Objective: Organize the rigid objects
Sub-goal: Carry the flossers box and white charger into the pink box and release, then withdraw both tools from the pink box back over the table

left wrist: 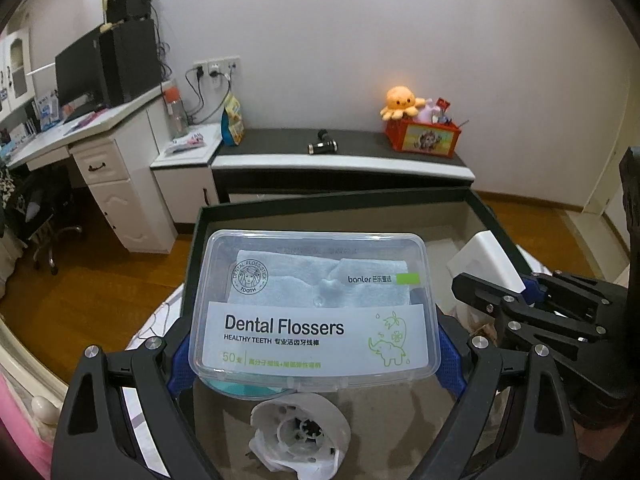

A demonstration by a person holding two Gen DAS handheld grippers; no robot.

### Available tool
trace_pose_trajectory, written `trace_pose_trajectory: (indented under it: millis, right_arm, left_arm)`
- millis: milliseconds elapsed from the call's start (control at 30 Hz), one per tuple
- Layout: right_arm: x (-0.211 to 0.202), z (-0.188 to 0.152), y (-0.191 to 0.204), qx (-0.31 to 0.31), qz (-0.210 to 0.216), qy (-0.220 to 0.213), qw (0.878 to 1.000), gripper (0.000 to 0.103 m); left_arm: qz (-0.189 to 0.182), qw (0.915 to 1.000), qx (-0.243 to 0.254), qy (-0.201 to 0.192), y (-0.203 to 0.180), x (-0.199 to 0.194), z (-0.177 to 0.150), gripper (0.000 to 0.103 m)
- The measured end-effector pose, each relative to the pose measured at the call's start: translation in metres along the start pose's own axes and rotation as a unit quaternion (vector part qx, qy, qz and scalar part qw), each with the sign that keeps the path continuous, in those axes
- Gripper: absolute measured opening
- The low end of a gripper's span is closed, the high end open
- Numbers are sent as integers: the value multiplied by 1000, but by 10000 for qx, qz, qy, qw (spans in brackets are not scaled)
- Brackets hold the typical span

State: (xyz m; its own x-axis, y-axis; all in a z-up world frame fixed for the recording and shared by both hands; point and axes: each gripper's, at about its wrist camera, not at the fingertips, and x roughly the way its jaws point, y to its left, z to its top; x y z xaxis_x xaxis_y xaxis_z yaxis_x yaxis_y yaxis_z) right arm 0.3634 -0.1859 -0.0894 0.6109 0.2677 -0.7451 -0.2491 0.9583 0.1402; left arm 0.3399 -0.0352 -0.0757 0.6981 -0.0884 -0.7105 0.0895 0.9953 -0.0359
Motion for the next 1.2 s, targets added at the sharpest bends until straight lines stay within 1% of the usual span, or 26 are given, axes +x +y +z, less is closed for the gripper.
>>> trace_pose_trajectory:
  millis: [67, 100, 133, 167, 200, 267, 300, 533, 600, 767, 900, 1133, 1200]
  right_arm:
    - [-1, -1, -1, 9, -25, -20, 10000, 25]
    - [-3, -2, -1, 14, 19, -43, 10000, 27]
    - [-5, -1, 0, 19, -34, -59, 10000, 37]
    - [-7, -1, 0, 21, -116, -84, 9999, 49]
    - [-10, -2, -2, 51, -167, -118, 9998, 55]
    - [-16, -3, -6, 148, -227, -160, 9995, 83]
    - [-20, -5, -8, 188, -272, -218, 9992, 86]
    - [-55, -15, -5, 325, -440, -434, 9976, 88]
    - [-67, -20, -5, 395, -414, -527, 9970, 88]
    - [-98, -35, 2, 483, -407, -736, 9953, 88]
    - [-127, -52, 8, 481, -427, -884, 9940, 88]
    - [-164, -78, 17, 483, -484, -1082, 9918, 89]
    - [-176, -86, 21, 486, -497, -1165, 9907, 89]
  left_arm:
    - [35, 10000, 30, 86, 0, 2, -1, 93]
    - [46, 9999, 35, 89, 0, 2, -1, 94]
    - [74, 10000, 35, 57, 1, 1, -1, 95]
    - [109, 9999, 30, 26, 1, -2, -1, 97]
    - [133, 9999, 12, -3, 2, -5, -2, 98]
    - [147, 9998, -71, -114, 7, -14, -3, 103]
    - [144, 9997, -103, -185, 9, -20, -3, 103]
    - [88, 9983, -89, -565, 11, -67, -13, 103]
    - [52, 9974, -104, -714, 11, -85, -19, 103]
    - [-7, 9956, -87, -930, 10, -122, -32, 103]
    - [-21, 9944, -125, -1051, 11, -149, -47, 103]
    - [-20, 9931, -292, -1132, 12, -183, -76, 103]
    - [38, 9927, -275, -1175, 10, -191, -84, 103]
